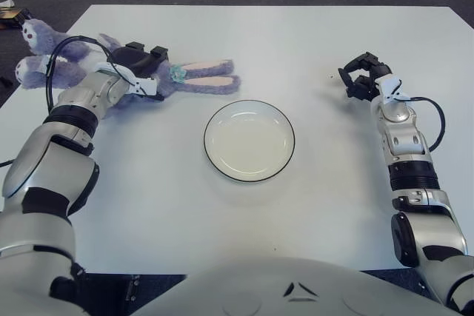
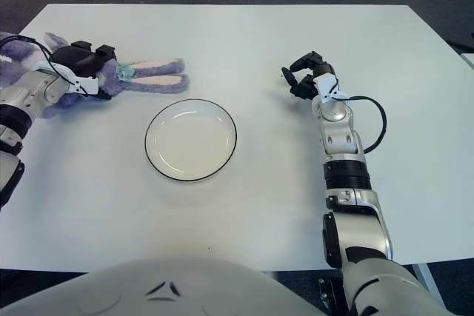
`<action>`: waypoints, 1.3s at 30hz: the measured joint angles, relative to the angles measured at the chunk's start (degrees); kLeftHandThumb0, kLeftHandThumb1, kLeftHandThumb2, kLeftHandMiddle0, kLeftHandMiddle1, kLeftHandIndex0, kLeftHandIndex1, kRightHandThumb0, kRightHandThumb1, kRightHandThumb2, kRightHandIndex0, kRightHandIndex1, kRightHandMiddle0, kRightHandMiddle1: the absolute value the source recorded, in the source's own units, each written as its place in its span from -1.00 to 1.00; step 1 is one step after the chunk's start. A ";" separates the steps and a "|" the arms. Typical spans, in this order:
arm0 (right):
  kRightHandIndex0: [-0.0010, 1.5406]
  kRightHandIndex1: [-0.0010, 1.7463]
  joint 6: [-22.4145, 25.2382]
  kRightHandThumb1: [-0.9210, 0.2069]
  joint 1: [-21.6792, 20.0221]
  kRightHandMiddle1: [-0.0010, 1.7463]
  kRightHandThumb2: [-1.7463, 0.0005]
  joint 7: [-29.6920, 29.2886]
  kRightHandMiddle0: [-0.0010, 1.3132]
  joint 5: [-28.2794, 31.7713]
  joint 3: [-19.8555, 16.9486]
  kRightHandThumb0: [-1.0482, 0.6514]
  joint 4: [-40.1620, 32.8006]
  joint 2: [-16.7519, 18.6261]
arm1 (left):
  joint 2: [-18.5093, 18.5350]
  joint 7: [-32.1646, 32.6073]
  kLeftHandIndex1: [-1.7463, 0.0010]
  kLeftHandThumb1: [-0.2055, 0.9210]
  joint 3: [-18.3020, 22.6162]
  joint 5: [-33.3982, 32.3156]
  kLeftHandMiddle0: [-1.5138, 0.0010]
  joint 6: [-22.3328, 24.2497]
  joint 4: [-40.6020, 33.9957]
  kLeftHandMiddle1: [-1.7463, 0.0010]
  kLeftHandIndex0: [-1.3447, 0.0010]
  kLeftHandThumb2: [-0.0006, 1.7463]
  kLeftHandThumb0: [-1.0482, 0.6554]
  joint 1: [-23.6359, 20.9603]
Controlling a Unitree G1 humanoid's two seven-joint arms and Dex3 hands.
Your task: Put the doll into the plate.
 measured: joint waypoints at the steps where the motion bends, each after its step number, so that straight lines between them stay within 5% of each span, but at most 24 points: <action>1: -0.01 1.00 -0.01 -0.85 0.00 0.85 0.41 0.03 -0.42 0.00 0.00 -0.20 0.00 0.00 | 0.00 0.21 -1.00 0.97 -0.02 -0.02 -0.05 -0.11 0.10 -1.00 0.02 -0.92 0.16 0.00; 11: -0.01 1.00 -0.05 -0.87 0.00 0.84 0.44 0.41 -0.42 0.01 -0.03 -0.20 0.00 -0.10 | 0.12 1.33 -1.00 0.99 0.24 -1.30 -0.05 -3.05 0.96 -1.00 0.03 -0.92 0.19 0.00; 25: -0.01 1.00 -0.24 -0.94 0.00 0.81 0.53 0.72 -0.42 0.01 0.02 -0.20 0.07 -0.40 | 0.99 1.35 -1.00 0.98 3.04 -5.63 -0.06 -16.00 1.08 -1.00 0.04 -0.90 0.25 0.77; 39: -0.02 1.00 -0.34 -1.00 0.00 0.80 0.60 1.72 -0.42 -0.01 0.22 -0.19 0.28 -0.50 | 1.23 -1.56 -1.00 0.97 4.20 -6.33 -0.07 -20.82 -1.41 -1.00 0.05 -0.88 0.27 0.78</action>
